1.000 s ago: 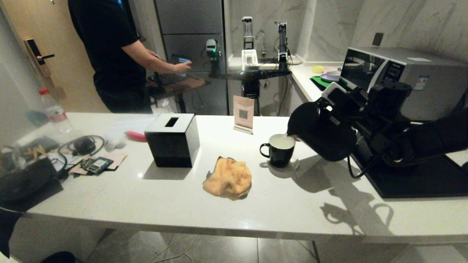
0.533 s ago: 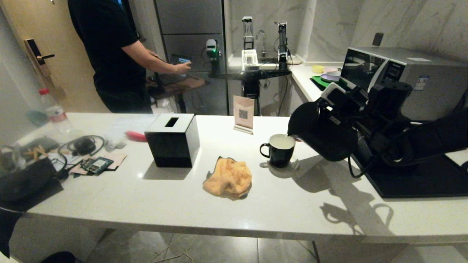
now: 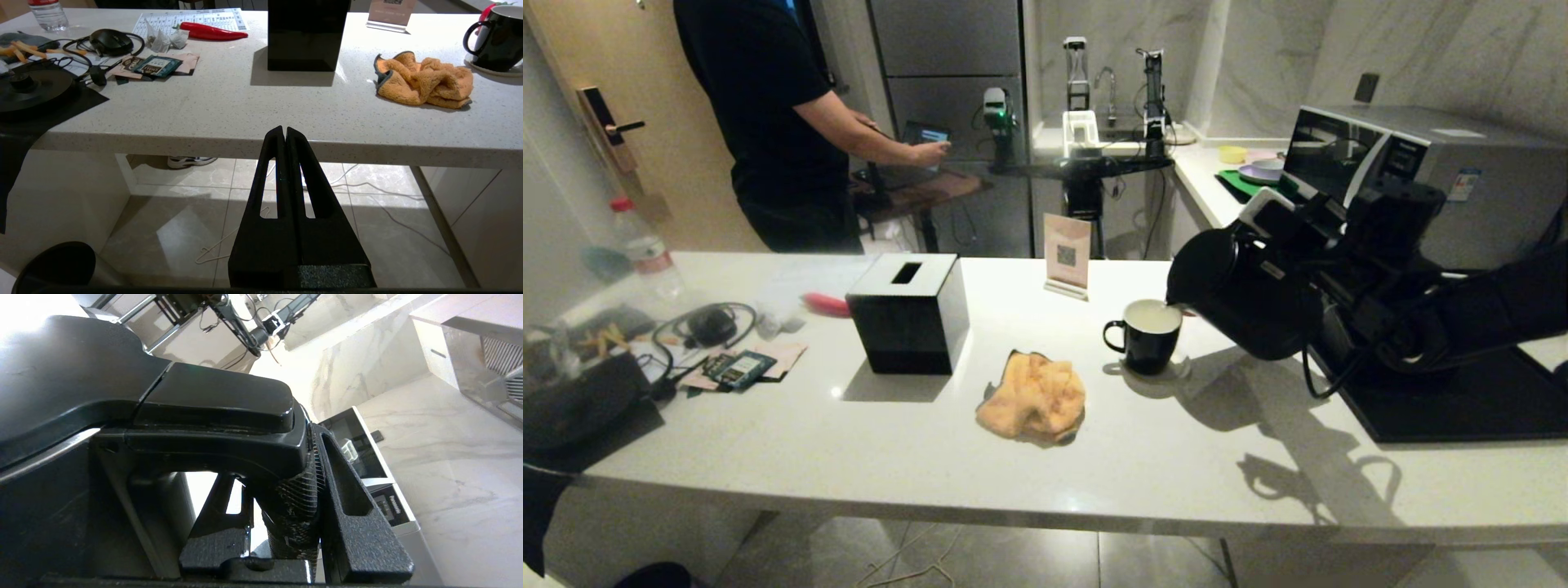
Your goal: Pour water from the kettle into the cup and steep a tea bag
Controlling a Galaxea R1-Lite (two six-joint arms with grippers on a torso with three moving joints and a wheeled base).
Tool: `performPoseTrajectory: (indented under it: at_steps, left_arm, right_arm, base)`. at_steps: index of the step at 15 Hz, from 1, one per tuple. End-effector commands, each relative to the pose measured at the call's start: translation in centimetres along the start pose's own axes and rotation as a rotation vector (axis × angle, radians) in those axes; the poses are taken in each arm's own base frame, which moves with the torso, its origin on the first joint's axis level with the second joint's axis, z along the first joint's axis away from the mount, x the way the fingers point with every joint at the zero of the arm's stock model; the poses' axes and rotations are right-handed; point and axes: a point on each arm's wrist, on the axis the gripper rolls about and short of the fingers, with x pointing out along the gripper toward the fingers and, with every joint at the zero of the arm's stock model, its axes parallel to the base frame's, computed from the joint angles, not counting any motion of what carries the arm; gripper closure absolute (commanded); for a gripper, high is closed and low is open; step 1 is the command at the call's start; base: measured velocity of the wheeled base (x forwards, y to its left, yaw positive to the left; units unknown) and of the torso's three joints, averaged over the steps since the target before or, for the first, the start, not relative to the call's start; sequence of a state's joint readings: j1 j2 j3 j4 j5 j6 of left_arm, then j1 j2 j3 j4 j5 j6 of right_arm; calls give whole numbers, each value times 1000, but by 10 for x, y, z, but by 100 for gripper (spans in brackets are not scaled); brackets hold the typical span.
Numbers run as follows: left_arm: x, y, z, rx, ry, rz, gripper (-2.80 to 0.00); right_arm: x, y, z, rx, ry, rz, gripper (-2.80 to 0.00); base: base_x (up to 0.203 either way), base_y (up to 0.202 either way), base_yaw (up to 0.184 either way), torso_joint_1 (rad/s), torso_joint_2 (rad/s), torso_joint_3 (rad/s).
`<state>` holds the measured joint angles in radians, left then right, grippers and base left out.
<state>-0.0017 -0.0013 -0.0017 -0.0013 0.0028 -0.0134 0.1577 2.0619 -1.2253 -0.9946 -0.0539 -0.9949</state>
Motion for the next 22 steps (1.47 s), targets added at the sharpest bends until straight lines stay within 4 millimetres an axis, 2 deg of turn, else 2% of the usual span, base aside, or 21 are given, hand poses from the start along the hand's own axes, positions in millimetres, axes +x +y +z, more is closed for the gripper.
performPoseTrajectory:
  at_steps: [1, 9, 15, 22]
  left_arm:
    - [0, 0, 0, 0, 1, 0, 0]
    - [0, 0, 0, 0, 1, 0, 0]
    - [0, 0, 0, 0, 1, 0, 0]
    - [0, 0, 0, 0, 1, 0, 0]
  right_arm:
    - [-1, -1, 1, 1, -4, -5, 0]
    - [-4, -6, 2, 146, 8, -18, 0]
    - [-16, -11, -1, 321, 77, -48, 0]
    - [-38, -41, -2, 458, 127, -147, 0]
  base:
    - [0, 0, 0, 0, 0, 0]
    - [0, 0, 0, 0, 0, 0]
    - [0, 0, 0, 0, 0, 0]
    - [0, 0, 0, 0, 0, 0]
